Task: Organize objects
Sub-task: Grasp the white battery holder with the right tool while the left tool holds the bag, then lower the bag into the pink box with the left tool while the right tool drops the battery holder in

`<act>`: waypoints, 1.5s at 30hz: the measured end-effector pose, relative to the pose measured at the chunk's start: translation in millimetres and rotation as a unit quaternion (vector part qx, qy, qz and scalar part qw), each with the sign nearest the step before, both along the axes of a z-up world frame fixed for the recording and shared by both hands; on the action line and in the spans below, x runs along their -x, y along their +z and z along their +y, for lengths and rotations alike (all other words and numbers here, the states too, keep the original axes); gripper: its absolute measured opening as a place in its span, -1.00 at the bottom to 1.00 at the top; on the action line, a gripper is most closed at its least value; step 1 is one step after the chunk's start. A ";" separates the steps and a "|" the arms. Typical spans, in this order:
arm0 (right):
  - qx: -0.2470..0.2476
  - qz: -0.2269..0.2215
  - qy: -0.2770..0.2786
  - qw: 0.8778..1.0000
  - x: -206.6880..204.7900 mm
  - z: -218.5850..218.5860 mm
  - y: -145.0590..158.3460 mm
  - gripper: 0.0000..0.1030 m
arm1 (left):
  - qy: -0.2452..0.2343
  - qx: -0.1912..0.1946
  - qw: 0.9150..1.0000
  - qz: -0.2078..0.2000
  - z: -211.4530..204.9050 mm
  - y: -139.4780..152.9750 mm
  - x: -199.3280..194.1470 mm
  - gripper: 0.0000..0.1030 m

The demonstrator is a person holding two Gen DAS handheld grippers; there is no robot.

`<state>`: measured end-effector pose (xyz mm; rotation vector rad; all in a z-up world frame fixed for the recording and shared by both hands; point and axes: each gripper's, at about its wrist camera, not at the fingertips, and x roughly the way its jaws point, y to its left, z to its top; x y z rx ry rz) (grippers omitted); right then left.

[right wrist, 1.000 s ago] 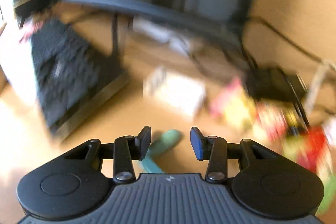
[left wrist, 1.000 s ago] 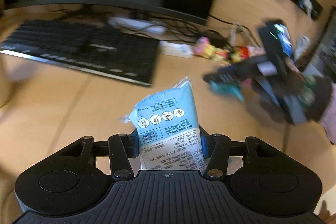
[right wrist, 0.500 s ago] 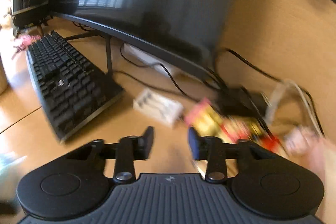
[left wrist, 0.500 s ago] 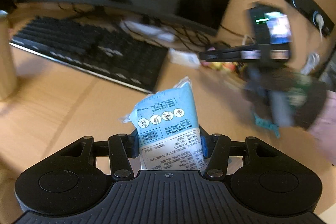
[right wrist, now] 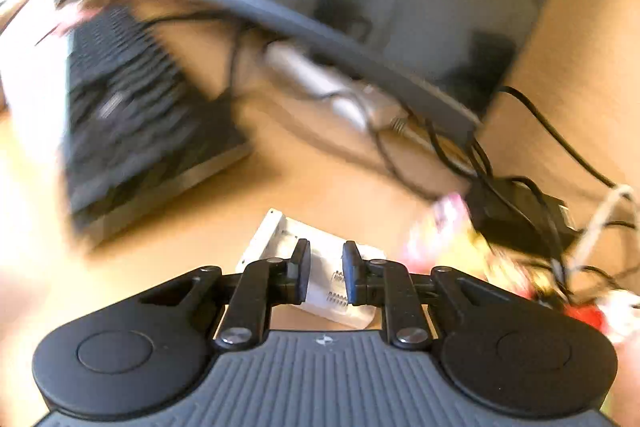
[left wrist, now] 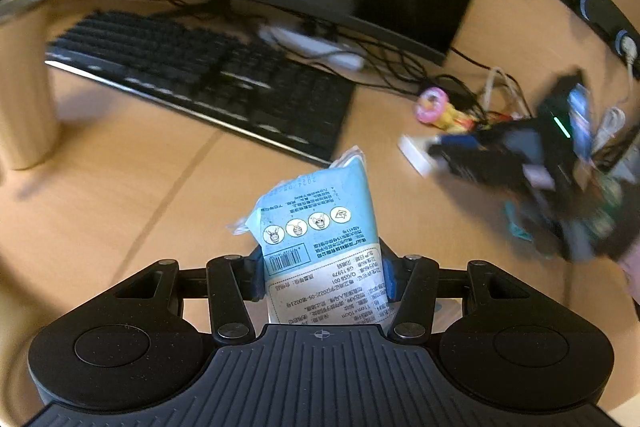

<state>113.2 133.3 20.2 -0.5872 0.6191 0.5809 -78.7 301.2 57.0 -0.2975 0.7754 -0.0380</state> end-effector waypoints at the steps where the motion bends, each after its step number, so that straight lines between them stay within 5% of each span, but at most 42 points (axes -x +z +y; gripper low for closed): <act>1: 0.025 -0.020 0.002 0.999 18.3 -13.8 -0.1 -0.71 | -0.010 0.003 1.000 0.000 -4.2 -1.0 -3.8 0.07; 3: 0.028 -0.033 -0.029 0.999 42.4 -39.2 8.0 -0.59 | -0.031 0.005 1.000 -0.002 -14.6 -2.6 -10.9 0.07; 7: -0.087 0.025 -0.103 0.990 73.1 -90.9 39.0 0.52 | -0.053 0.004 0.999 0.000 -35.3 -4.0 -17.8 0.07; 14: -0.137 0.073 -0.153 0.976 60.7 -68.9 27.3 0.53 | -0.046 -0.028 0.999 0.006 -58.7 4.5 -4.1 0.07; 19: -0.111 0.057 -0.239 0.963 27.7 -29.5 1.3 0.52 | -0.030 -0.046 0.999 -0.001 -65.4 17.4 10.6 0.07; 21: -0.126 0.073 -0.251 0.957 20.1 -31.9 -2.3 0.33 | -0.028 -0.053 0.998 -0.001 -67.7 19.7 14.5 0.07; 22: -0.132 0.083 -0.241 0.958 20.9 -34.1 -1.0 -0.01 | -0.028 -0.055 0.998 0.002 -69.1 19.6 15.5 0.07; 28: -0.127 0.084 -0.149 0.977 87.7 -74.1 42.2 -0.08 | -0.096 -0.068 0.992 0.034 -101.5 9.2 11.0 0.07; 32: -0.125 0.081 -0.163 0.975 141.0 -144.7 73.7 -0.08 | -0.176 -0.069 0.982 0.031 -147.1 8.7 3.7 0.07; 38: -0.106 0.014 -0.261 0.959 199.1 -248.1 100.2 -0.08 | -0.253 -0.044 0.965 -0.057 -238.0 55.4 -51.0 0.07; 42: -0.130 -0.014 -0.316 0.940 214.0 -294.1 104.2 -0.08 | -0.239 -0.040 0.958 -0.152 -298.1 97.2 -102.5 0.09; 45: -0.145 -0.022 -0.337 0.930 219.9 -314.7 101.0 -0.08 | -0.236 -0.029 0.954 -0.180 -340.1 94.8 -145.6 0.14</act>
